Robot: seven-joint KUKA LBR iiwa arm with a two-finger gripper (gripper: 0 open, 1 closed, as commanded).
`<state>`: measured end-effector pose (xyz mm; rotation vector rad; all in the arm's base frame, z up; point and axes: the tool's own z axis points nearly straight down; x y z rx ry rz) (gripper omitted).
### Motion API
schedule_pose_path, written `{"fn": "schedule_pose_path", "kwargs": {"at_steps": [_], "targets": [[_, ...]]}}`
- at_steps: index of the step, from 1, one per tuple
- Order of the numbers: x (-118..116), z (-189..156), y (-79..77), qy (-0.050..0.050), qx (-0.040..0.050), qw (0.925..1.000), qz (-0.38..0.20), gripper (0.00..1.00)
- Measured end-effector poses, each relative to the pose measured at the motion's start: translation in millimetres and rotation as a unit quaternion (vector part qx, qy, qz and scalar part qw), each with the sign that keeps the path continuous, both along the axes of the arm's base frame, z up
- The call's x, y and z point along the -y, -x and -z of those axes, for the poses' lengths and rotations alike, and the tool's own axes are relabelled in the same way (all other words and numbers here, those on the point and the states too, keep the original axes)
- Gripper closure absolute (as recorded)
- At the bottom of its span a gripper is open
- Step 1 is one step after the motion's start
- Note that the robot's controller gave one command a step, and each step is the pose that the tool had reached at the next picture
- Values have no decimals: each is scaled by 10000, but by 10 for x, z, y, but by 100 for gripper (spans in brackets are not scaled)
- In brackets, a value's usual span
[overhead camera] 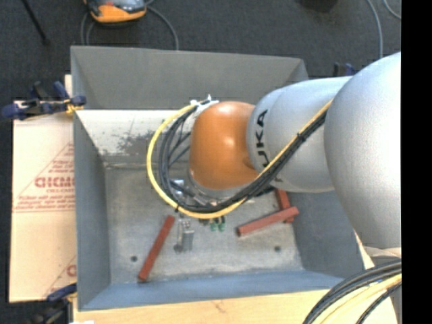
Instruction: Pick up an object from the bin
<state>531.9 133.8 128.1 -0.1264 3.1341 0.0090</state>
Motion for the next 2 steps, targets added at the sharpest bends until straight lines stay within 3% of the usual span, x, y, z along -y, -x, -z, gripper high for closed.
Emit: {"fn": "schedule_pose_path", "kwargs": {"at_steps": [1, 2], "targets": [[-72, 406, -177, 44, 11, 9986, -524, 0], [-453, 579, 385, 26, -12, 9921, -1254, 100]]}}
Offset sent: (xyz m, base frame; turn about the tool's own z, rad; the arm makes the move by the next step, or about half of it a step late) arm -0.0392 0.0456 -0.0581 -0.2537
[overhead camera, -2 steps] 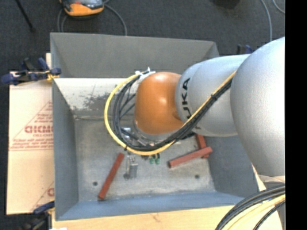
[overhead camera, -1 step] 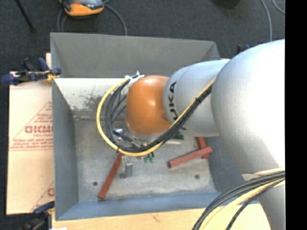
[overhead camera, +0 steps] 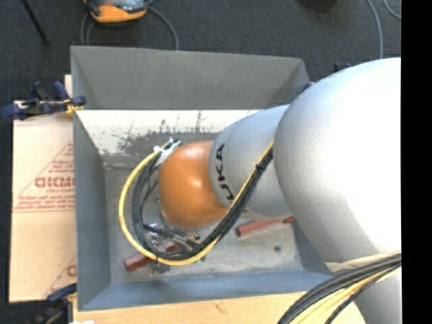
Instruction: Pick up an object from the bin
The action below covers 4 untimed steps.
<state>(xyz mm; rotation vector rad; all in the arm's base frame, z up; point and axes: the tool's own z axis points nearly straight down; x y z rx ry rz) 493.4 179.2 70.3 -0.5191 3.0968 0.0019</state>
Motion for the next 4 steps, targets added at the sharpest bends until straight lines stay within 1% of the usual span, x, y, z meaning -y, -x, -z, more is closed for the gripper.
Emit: {"fn": "schedule_pose_path", "kwargs": {"at_steps": [1, 2, 3, 4], "targets": [[0, 0, 0, -1, -1, 10000, 6, 100], [-55, -1149, -190, 2, 7, 10000, -42, 100], [-56, -1148, -190, 1, 6, 10000, -39, 100], [-196, -1602, -23, 1, 7, 10000, -88, 100]]}}
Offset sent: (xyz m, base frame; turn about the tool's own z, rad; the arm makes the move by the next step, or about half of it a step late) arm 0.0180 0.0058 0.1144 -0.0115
